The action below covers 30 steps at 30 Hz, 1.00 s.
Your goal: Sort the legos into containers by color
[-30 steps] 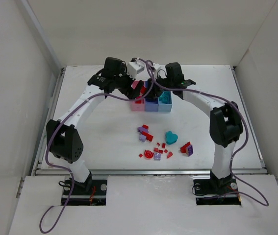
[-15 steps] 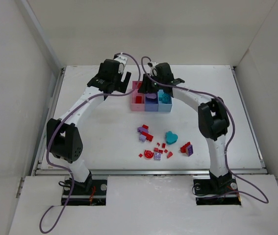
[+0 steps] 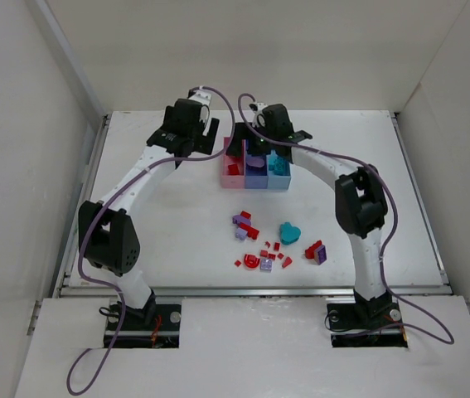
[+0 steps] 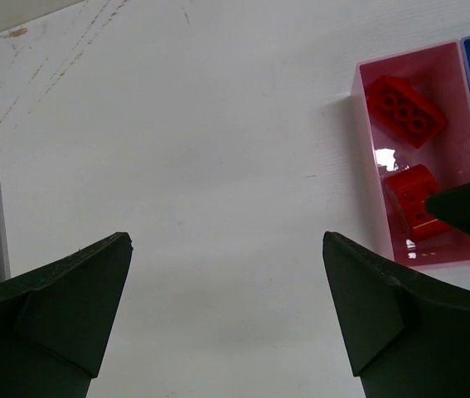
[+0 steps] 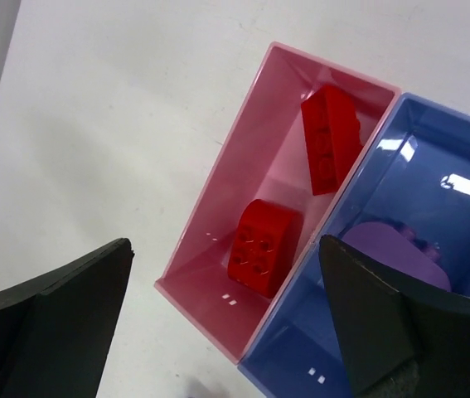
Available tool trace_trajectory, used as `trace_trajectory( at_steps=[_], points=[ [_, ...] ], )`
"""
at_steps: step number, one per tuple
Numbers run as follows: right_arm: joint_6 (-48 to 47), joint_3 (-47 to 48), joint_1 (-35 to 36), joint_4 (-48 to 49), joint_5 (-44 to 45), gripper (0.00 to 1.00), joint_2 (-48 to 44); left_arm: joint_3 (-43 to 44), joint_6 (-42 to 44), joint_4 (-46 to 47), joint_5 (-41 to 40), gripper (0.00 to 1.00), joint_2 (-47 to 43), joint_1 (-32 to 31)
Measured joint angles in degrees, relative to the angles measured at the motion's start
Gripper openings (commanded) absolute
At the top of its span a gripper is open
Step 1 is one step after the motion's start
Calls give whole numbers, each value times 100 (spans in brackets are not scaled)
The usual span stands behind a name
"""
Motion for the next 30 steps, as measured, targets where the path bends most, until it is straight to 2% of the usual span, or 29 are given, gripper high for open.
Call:
trace_trajectory(
  at_steps=[4,11,14,18,20,23,30],
  points=[
    [-680,-448,20,-35,291,100,-544,310,9,-267,431,99,0,2],
    [-1672,-1908,90,-348,1287,100,-2968,688,514,-586,1974,99,-264,2],
    [-1794,-2457,107,-710,1799,100,-3663,1045,640,-739,2249,99,-304,0],
    [-1580,-3161,256,-1410,2437,100,-3788,1200,570,-605,2109,97,-426,2],
    [-1384,-3574,328,-1681,2520,100,-3722,1141,527,-553,2184,90,-468,0],
    [-1193,-4087,459,-1980,2564,99,-3620,824,466,-428,2378,89,-509,-20],
    [-1082,-4216,767,-2041,2398,87,-3298,13,297,-356,2345,89,-542,-350]
  ],
)
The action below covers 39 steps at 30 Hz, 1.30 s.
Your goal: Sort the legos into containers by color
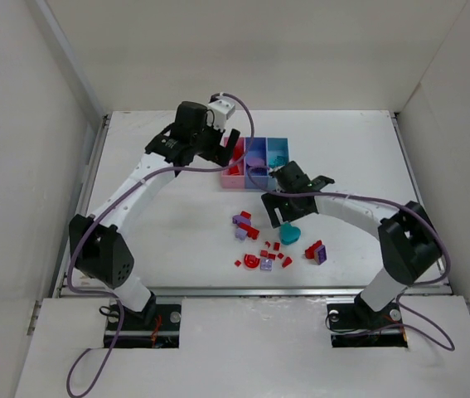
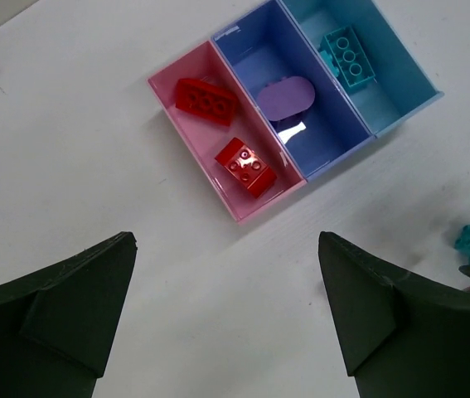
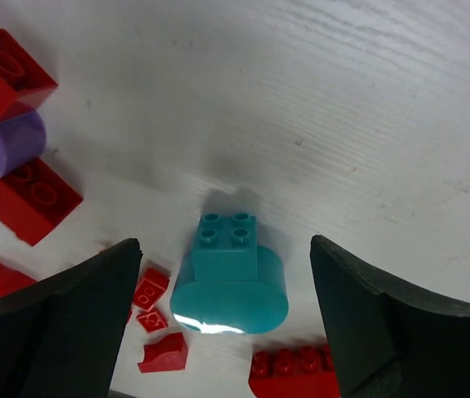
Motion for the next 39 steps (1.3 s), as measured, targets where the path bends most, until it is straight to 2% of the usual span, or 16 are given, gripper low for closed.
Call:
trace_trajectory(
  at_steps=[4,7,8,11,14,15,19,24,26,27,29,34,36,39],
  points=[
    [9,-9,11,33,-68,83,494,-162,-52,28,-125,89,-122,-61],
    [9,-44,11,35,-83,74,649,-168,-76,72,-208,89,-271,-61],
    [9,-48,11,33,-85,65,651,-168,-81,94,-225,89,-319,-61],
    [13,-48,11,59,-92,53,649,-168,-94,179,-251,89,-409,-52],
    [15,-48,11,66,-94,34,649,-168,-96,208,-256,89,-417,-52],
    [20,-48,11,66,-90,20,649,-168,-96,205,-260,89,-417,-52],
    [24,-39,0,46,-94,0,649,-168,-96,225,-269,89,-417,-52],
    [63,142,-166,-120,-133,0,612,-175,-57,223,-151,88,-417,-50],
    [170,317,-306,-184,-122,0,446,-175,17,212,61,92,-417,-46],
    [269,422,-367,-195,-85,0,286,-175,63,197,195,100,-417,-44],
    [516,673,-455,-155,52,0,-151,-175,146,155,551,100,-417,-35],
    [1513,1115,-422,901,505,0,-1364,-247,299,138,1539,100,-417,-42],
    [1834,1353,-260,1268,741,0,-1480,-260,317,144,1838,100,-417,-79],
    [2133,1961,125,1526,1067,0,-1128,-258,317,214,2177,100,-415,-195]
  ],
)
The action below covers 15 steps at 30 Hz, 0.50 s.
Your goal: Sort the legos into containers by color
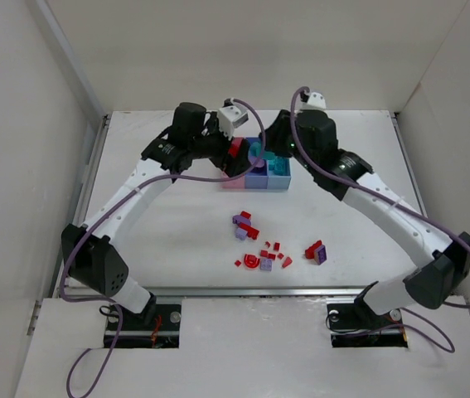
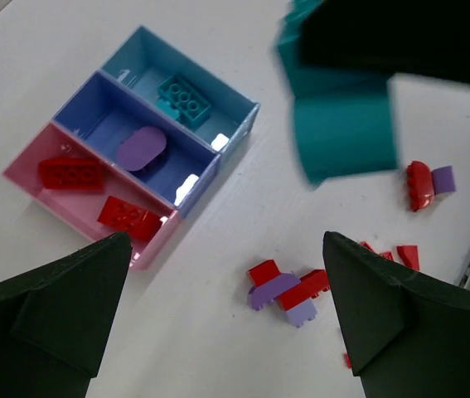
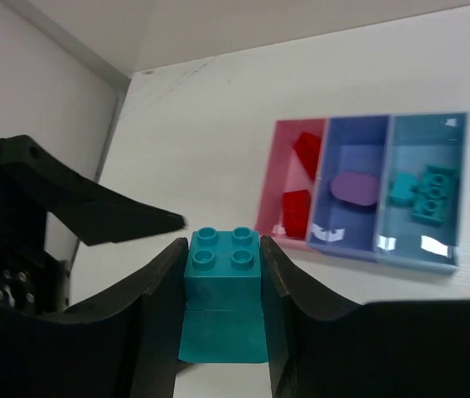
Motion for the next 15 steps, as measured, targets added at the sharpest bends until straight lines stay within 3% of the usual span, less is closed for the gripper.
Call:
trace_trajectory(
  at_steps=[6,13,15],
  points=[
    [232,306,350,149,181,0,654,192,-66,101,483,100,114,-144],
    [297,306,424,181,417,0,693,304,-387,195,907,100,155,-136],
    [297,306,461,181,424,0,693,304,-457,227,909,90,184,-144]
  ],
)
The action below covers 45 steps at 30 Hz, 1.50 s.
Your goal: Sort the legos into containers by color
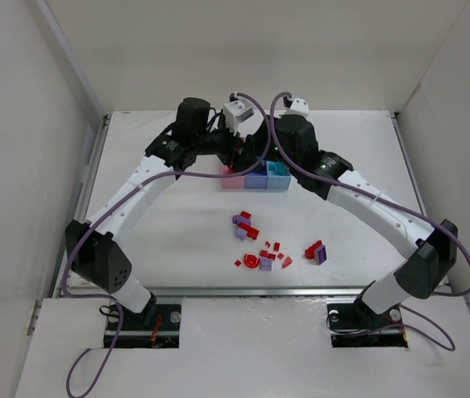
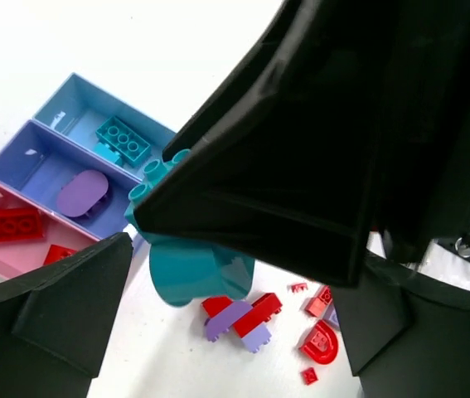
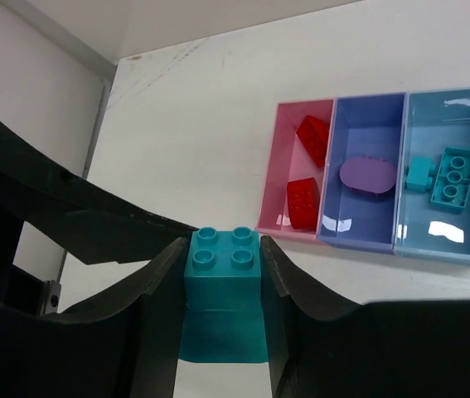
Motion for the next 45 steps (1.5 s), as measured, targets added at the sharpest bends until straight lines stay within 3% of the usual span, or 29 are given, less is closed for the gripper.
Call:
trace_trajectory(
  at_steps=[2,3,6,7,10,11,22,26,30,34,36,37,38,42,43,45],
  points=[
    [0,0,39,11,31,0,0,0,-44,7,-13,79,35,-2],
    [2,0,46,11,55,0,0,0,-81,4,-20,65,44,-7],
    [-2,-2,28,33,260,0,-2,0,-118,-17,-76,45,46,-103],
    [0,-2,15,59,291,0,-2,0,-125,-24,-46,32,46,-125],
    [15,-2,31,101,284,0,-39,-4,-118,-55,-188,11,57,-111],
    [22,-2,37,133,278,0,-66,-4,-94,-59,-232,0,66,-96],
    [42,-44,-35,216,302,0,-188,-4,-116,-105,-776,0,103,-59],
    [37,-24,-756,291,31,0,63,-31,-33,-168,-1060,0,103,-59],
    [-76,190,-1449,149,-256,5,955,-83,46,-221,-1335,0,103,-59],
    [-256,376,-1676,-120,-575,18,1862,-127,76,-260,-1469,0,103,-59],
    [-341,409,-1694,-262,-728,31,2155,-127,83,-267,-1530,0,103,-59],
    [-369,409,-1700,-326,-793,39,2240,-127,90,-267,-1543,0,103,-59],
    [-391,409,-1711,-380,-846,60,2284,-127,94,-267,-1556,0,103,-59],
    [-492,531,-1753,-525,-1003,94,2328,-127,96,-267,-1606,0,103,-59],
    [-505,590,-1773,-522,-1025,99,2328,-127,96,-267,-1622,0,103,-59],
    [-549,664,-1814,-507,-1058,99,2328,-127,96,-264,-1646,0,116,-59]
  ],
)
